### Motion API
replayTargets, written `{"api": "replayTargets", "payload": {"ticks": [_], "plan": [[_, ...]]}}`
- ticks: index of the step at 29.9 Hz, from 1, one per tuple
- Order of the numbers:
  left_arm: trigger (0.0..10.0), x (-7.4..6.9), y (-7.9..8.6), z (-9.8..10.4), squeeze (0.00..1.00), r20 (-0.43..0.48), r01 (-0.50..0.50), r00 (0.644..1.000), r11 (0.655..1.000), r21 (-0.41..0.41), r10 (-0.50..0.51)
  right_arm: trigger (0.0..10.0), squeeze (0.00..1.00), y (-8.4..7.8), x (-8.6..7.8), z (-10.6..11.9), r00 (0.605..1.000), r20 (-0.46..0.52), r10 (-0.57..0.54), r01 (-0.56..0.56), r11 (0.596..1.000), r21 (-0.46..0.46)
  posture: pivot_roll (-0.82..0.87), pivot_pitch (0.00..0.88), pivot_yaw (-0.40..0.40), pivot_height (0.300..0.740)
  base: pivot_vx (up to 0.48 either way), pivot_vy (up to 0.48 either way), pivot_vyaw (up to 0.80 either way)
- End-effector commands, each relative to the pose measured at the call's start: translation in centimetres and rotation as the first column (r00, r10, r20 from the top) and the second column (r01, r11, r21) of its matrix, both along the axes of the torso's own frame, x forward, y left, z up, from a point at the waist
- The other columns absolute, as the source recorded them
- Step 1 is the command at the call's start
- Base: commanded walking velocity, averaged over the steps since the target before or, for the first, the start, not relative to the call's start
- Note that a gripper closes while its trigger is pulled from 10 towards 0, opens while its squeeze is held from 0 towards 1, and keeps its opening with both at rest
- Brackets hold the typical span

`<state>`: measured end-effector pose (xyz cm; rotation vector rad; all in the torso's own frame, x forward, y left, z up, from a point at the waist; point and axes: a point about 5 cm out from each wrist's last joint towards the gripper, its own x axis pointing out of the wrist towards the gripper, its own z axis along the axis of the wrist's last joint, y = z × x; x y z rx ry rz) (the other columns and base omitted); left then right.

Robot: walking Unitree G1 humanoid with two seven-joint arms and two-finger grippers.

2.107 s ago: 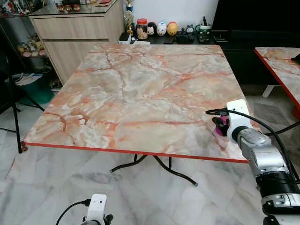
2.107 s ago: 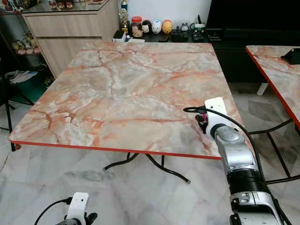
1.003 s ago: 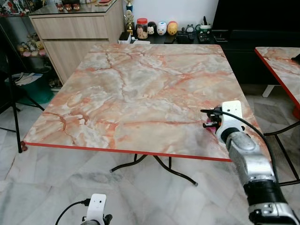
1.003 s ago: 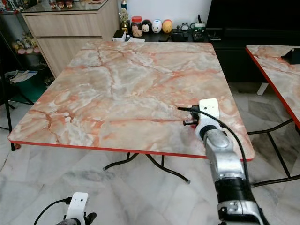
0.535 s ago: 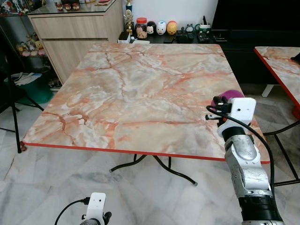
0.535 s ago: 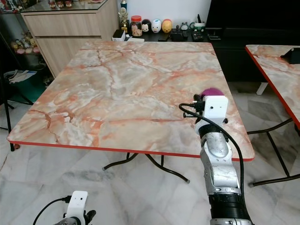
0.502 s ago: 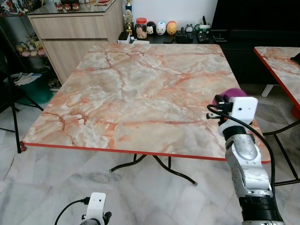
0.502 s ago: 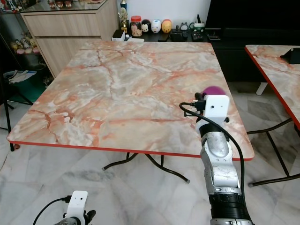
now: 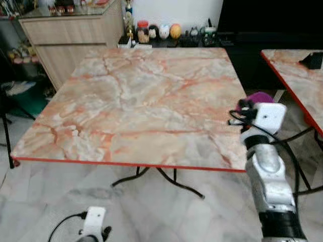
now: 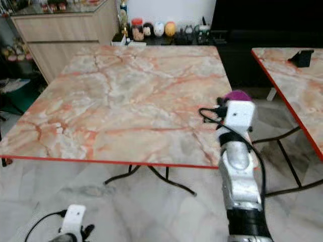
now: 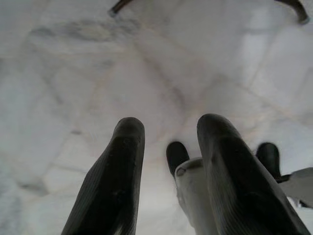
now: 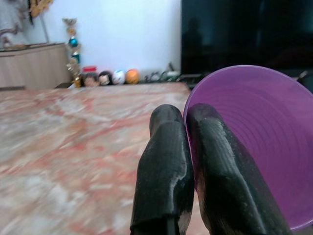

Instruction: Setting the table

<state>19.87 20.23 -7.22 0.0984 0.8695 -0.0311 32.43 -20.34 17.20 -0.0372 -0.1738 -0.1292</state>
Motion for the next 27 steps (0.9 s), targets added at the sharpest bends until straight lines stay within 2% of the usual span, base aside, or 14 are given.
{"api": "replayTargets", "payload": {"ticks": [1, 4, 14, 27], "plan": [[10.0, -0.1, 0.6, 0.1, 0.00, 0.003, -0.013, 1.000, 1.000, 0.015, 0.013, 10.0, 0.00, 0.3, 0.3, 0.5, 1.000, 0.013, 0.008, -0.008, 1.000, 0.027, -0.04, 0.000, 0.022, 0.736, 0.000, -0.334, -0.71], [10.0, -0.2, 0.5, 0.0, 0.00, 0.001, -0.015, 1.000, 1.000, 0.006, 0.015, 10.0, 0.00, 0.2, 0.3, 0.7, 1.000, 0.023, 0.007, -0.009, 0.999, 0.050, -0.04, 0.000, 0.025, 0.736, 0.000, -0.334, -0.71], [10.0, -0.9, 0.5, -0.4, 0.00, -0.024, -0.009, 1.000, 1.000, -0.004, 0.009, 10.0, 0.00, 0.7, 0.8, 1.3, 0.998, 0.053, 0.022, -0.024, 0.999, 0.038, -0.03, 0.000, 0.026, 0.736, 0.000, -0.329, 0.00], [10.0, -1.7, 0.8, -0.8, 0.00, -0.061, -0.009, 0.998, 1.000, -0.004, 0.009, 10.0, 0.00, 1.0, 0.7, 0.7, 0.997, 0.036, 0.063, -0.064, 0.998, 0.025, -0.04, 0.000, 0.025, 0.736, 0.000, -0.317, 0.00]]}}
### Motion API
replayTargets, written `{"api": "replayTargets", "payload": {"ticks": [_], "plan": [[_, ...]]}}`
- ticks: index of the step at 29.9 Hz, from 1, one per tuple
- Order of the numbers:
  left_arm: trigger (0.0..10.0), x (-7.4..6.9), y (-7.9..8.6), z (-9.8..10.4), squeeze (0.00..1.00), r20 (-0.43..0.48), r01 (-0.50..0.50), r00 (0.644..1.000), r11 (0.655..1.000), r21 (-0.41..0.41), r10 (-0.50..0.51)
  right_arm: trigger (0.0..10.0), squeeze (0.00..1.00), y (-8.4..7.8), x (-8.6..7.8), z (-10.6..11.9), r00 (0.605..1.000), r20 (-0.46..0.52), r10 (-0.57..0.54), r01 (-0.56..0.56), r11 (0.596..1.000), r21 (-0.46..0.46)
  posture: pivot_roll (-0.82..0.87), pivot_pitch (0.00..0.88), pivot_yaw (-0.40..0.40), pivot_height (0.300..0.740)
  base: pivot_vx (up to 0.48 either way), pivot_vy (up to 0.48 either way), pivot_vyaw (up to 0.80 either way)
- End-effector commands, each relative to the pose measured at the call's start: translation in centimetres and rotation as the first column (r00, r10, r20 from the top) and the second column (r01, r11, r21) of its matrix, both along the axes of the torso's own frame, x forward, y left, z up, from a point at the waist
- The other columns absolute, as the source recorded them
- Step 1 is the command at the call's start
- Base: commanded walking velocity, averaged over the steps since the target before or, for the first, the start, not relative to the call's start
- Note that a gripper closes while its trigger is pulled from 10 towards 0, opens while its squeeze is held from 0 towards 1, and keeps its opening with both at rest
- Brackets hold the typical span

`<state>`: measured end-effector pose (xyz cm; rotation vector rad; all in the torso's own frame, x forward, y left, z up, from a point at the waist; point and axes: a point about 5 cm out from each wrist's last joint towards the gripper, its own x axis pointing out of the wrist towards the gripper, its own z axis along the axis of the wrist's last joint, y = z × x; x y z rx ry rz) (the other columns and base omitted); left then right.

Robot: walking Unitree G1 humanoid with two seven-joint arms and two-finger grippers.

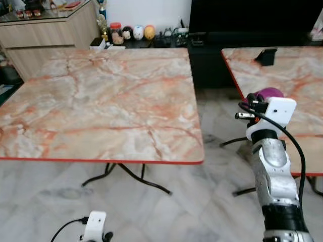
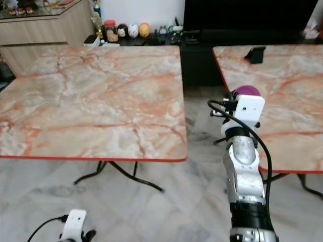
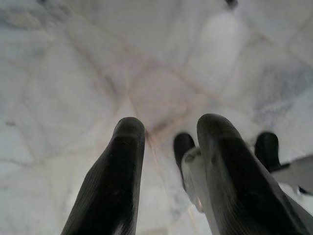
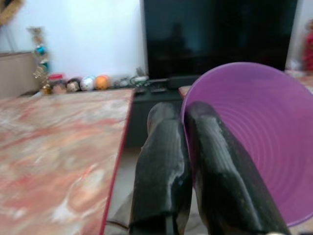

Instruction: Setting the table

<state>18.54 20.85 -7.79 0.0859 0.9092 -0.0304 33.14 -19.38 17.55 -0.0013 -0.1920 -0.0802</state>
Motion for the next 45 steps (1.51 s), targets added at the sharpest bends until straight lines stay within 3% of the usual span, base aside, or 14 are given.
{"api": "replayTargets", "payload": {"ticks": [1, 37, 45], "plan": [[10.0, -0.4, 0.1, -0.2, 0.00, -0.024, -0.002, 1.000, 1.000, 0.005, 0.002, 10.0, 0.00, 0.1, -0.1, 0.3, 1.000, 0.019, 0.016, -0.016, 1.000, 0.000, -0.04, 0.000, 0.024, 0.736, 0.000, -0.307, 0.00], [10.0, -0.6, 0.5, -0.3, 0.00, -0.033, -0.030, 0.999, 1.000, 0.000, 0.030, 10.0, 0.00, -0.3, 1.0, 2.0, 0.999, 0.046, 0.017, -0.017, 1.000, -0.004, -0.04, 0.000, 0.027, 0.736, 0.000, -0.298, 0.00], [10.0, -0.9, 1.1, -0.3, 0.00, -0.043, -0.041, 0.998, 0.999, 0.006, 0.042, 10.0, 0.00, -0.3, 0.8, 1.9, 0.999, 0.044, 0.016, -0.016, 1.000, -0.003, -0.04, 0.000, 0.028, 0.736, 0.000, 0.000, 0.00]]}}
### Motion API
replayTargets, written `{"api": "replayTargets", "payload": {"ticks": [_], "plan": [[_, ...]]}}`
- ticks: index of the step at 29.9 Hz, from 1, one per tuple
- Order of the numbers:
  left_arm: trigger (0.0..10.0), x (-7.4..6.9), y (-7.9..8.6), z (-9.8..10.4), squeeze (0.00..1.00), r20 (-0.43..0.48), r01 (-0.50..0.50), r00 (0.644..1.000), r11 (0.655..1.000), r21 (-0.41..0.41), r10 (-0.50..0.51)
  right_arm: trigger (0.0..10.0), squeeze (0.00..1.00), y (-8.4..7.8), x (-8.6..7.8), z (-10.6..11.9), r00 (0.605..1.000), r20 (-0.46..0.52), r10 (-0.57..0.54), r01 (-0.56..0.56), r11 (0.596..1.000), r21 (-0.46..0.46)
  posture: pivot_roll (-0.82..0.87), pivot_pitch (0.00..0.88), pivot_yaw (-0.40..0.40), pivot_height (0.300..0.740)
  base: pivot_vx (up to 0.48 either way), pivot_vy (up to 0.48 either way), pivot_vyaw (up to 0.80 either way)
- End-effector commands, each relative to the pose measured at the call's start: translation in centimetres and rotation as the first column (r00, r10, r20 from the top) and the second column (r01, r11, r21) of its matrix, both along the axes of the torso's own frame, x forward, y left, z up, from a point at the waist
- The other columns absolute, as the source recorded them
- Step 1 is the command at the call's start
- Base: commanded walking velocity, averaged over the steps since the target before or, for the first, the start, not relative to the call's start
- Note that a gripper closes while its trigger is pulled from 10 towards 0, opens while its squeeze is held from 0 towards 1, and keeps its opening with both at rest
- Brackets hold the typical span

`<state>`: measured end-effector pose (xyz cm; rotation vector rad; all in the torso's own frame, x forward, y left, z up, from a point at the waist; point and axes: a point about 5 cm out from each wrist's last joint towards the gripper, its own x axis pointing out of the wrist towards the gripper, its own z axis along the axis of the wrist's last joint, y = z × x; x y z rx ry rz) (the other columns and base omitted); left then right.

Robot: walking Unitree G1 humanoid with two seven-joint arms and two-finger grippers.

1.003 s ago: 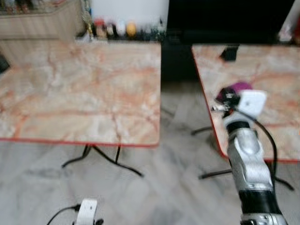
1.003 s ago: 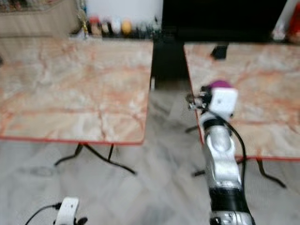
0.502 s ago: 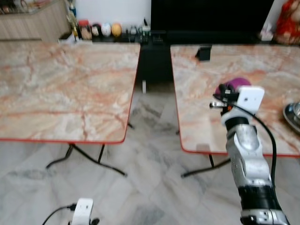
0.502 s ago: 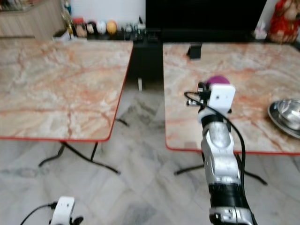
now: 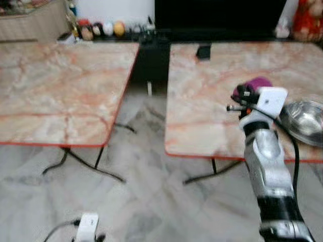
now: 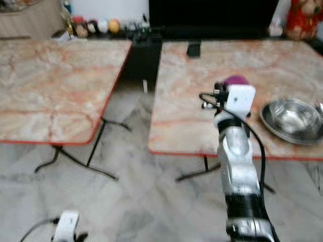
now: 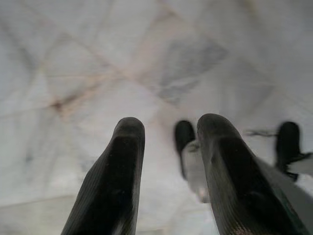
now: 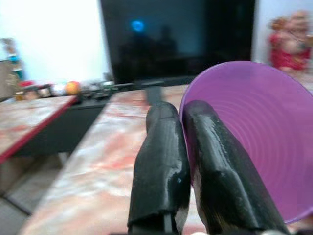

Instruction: Setting the table

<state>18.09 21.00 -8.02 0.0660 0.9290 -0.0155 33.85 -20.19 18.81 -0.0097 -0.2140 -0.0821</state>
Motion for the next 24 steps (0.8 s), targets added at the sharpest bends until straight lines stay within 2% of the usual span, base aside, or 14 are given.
{"api": "replayTargets", "payload": {"ticks": [1, 8, 14, 18, 24], "plan": [[10.0, -0.5, 1.1, 0.0, 0.00, -0.023, -0.021, 1.000, 1.000, 0.016, 0.021, 10.0, 0.00, 0.6, 0.1, 0.6, 1.000, 0.021, 0.019, -0.019, 1.000, 0.003, -0.04, 0.000, 0.027, 0.736, 0.000, 0.000, 0.00], [10.0, -1.0, 2.2, 0.0, 0.00, -0.038, -0.039, 0.998, 0.999, 0.012, 0.039, 10.0, 0.00, 0.6, 0.2, 0.7, 1.000, 0.023, 0.016, -0.016, 1.000, 0.006, -0.04, 0.000, 0.027, 0.736, 0.000, 0.000, 0.00], [10.0, -1.3, 2.4, -0.1, 0.00, -0.044, -0.045, 0.998, 0.999, 0.012, 0.046, 10.0, 0.00, 0.5, 0.2, 0.8, 1.000, 0.022, 0.001, -0.001, 1.000, 0.011, -0.04, 0.000, 0.027, 0.736, 0.000, 0.000, 0.00], [10.0, -1.3, 2.5, -0.1, 0.00, -0.047, -0.042, 0.998, 0.999, 0.015, 0.042, 10.0, 0.00, 0.2, 0.2, 0.7, 1.000, 0.016, -0.014, 0.014, 1.000, 0.013, -0.04, 0.000, 0.029, 0.736, 0.299, 0.000, 0.00], [10.0, -0.8, 0.8, -0.3, 0.00, -0.048, -0.027, 0.999, 1.000, 0.000, 0.027, 10.0, 0.00, 0.4, 0.2, 0.6, 1.000, 0.012, -0.016, 0.016, 1.000, 0.016, -0.04, 0.000, 0.028, 0.736, 0.320, 0.000, -0.15]]}}
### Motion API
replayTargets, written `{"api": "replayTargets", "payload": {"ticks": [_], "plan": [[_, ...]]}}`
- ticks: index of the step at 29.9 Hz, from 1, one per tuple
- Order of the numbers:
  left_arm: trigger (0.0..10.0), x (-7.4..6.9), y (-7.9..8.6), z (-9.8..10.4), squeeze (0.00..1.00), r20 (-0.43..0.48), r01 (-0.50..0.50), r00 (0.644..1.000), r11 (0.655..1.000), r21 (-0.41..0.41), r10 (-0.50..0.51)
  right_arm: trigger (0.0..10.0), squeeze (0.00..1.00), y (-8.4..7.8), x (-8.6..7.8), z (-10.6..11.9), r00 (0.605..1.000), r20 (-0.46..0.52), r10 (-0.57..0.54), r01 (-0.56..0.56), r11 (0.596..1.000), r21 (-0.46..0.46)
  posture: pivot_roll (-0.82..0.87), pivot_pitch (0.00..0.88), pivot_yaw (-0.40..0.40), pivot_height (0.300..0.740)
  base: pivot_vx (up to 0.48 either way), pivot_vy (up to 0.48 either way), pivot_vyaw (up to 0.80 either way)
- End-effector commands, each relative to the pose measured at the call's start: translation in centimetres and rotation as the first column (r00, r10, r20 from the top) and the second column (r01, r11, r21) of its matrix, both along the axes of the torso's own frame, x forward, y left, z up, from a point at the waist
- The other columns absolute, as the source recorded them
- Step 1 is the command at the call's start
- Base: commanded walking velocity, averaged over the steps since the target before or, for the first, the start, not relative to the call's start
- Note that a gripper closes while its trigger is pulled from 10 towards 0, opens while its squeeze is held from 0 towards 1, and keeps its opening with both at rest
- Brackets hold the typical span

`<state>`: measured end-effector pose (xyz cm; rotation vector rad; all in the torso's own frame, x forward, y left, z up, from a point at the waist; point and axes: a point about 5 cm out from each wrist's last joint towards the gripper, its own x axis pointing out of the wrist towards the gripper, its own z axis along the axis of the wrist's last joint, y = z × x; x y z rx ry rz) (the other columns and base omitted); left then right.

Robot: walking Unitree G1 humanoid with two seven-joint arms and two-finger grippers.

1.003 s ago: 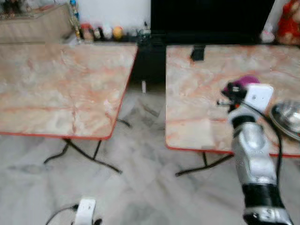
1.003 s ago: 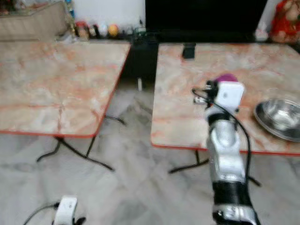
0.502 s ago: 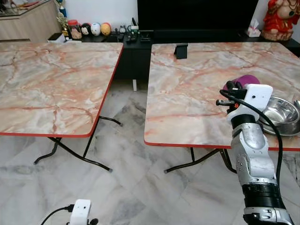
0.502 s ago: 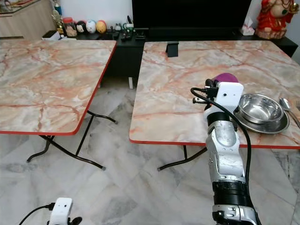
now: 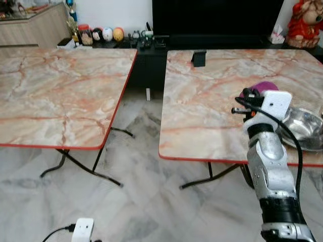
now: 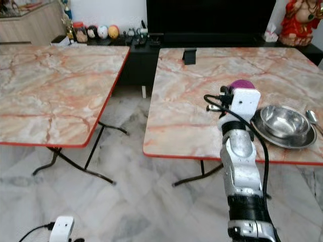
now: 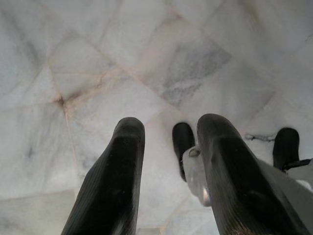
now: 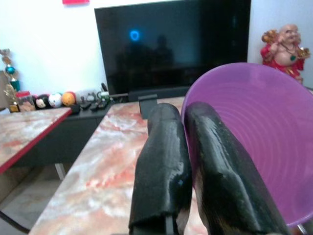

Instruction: Setting the table

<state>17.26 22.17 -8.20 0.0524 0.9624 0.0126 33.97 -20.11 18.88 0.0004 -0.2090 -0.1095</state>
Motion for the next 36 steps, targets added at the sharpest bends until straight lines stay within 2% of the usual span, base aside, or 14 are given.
{"api": "replayTargets", "payload": {"ticks": [1, 7, 15, 27, 29, 32, 36], "plan": [[10.0, 0.1, -0.5, -0.1, 0.00, -0.015, 0.005, 1.000, 1.000, -0.003, -0.005, 10.0, 0.00, 0.4, 0.1, 0.5, 1.000, 0.017, 0.011, -0.011, 1.000, 0.002, -0.04, 0.000, 0.028, 0.736, 0.322, 0.000, 0.00], [10.0, 0.1, -0.8, -0.2, 0.00, -0.016, 0.009, 1.000, 1.000, -0.007, -0.009, 10.0, 0.00, 0.9, 0.2, 0.3, 1.000, 0.012, 0.023, -0.023, 1.000, 0.006, -0.04, 0.000, 0.027, 0.736, 0.326, 0.000, 0.00], [10.0, 0.3, -0.9, -0.1, 0.00, -0.017, 0.013, 1.000, 1.000, -0.011, -0.013, 10.0, 0.00, 0.8, 0.2, 0.4, 1.000, 0.011, 0.016, -0.016, 1.000, 0.007, -0.04, 0.000, 0.027, 0.736, 0.295, 0.000, 0.00], [10.0, 0.7, -1.2, 0.0, 0.00, -0.016, 0.016, 1.000, 1.000, -0.013, -0.016, 10.0, 0.00, 0.5, 0.1, 0.1, 0.999, -0.034, 0.007, -0.008, 1.000, -0.021, -0.04, 0.000, 0.026, 0.736, 0.000, 0.000, 0.00], [10.0, 0.7, -1.3, 0.0, 0.00, -0.021, 0.022, 1.000, 1.000, -0.015, -0.022, 10.0, 0.00, 0.0, 0.1, -0.1, 0.998, -0.065, -0.016, 0.014, 1.000, -0.027, -0.04, 0.000, 0.025, 0.736, 0.000, 0.000, 0.00], [10.0, 0.7, -1.3, 0.0, 0.00, -0.023, 0.023, 0.999, 1.000, -0.017, -0.023, 10.0, 0.00, -1.8, -0.2, -0.9, 0.979, -0.180, -0.099, 0.089, 0.994, -0.060, -0.05, 0.000, 0.025, 0.736, 0.000, 0.000, 0.00], [10.0, 0.7, -1.3, 0.0, 0.00, -0.026, 0.025, 0.999, 1.000, -0.019, -0.025, 10.0, 0.00, -3.1, -0.5, -1.4, 0.958, -0.256, -0.129, 0.104, 0.989, -0.109, -0.06, 0.000, 0.028, 0.736, 0.000, 0.000, 0.00]]}}
